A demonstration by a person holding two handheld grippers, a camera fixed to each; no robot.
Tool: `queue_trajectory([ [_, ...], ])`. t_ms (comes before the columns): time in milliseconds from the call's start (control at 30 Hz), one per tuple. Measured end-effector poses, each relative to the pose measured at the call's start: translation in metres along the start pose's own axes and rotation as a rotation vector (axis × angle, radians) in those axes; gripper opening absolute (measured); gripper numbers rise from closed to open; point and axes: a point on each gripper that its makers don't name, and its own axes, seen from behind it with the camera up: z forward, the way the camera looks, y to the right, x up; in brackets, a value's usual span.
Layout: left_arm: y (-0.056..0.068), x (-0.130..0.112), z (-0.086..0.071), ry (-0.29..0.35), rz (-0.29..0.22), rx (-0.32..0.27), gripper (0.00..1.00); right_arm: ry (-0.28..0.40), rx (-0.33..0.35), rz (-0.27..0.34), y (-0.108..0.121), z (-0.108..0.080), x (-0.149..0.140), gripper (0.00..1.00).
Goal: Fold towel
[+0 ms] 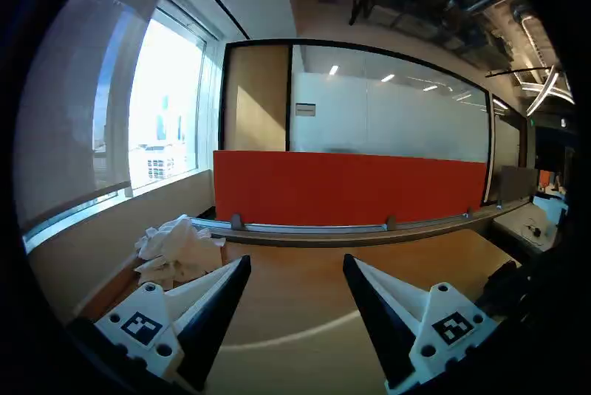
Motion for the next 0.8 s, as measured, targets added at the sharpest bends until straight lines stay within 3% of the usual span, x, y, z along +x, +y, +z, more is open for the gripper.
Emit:
queue_trajectory([
  [500, -0.007, -0.025, 0.008, 0.039, -0.032, -0.007, 0.93, -0.015, 0.011, 0.036, -0.022, 0.003, -0.010, 1.00],
  [800, -0.016, -0.068, 0.010, 0.050, 0.000, 0.001, 0.93, -0.035, 0.008, 0.044, -0.034, -0.002, -0.028, 1.00],
])
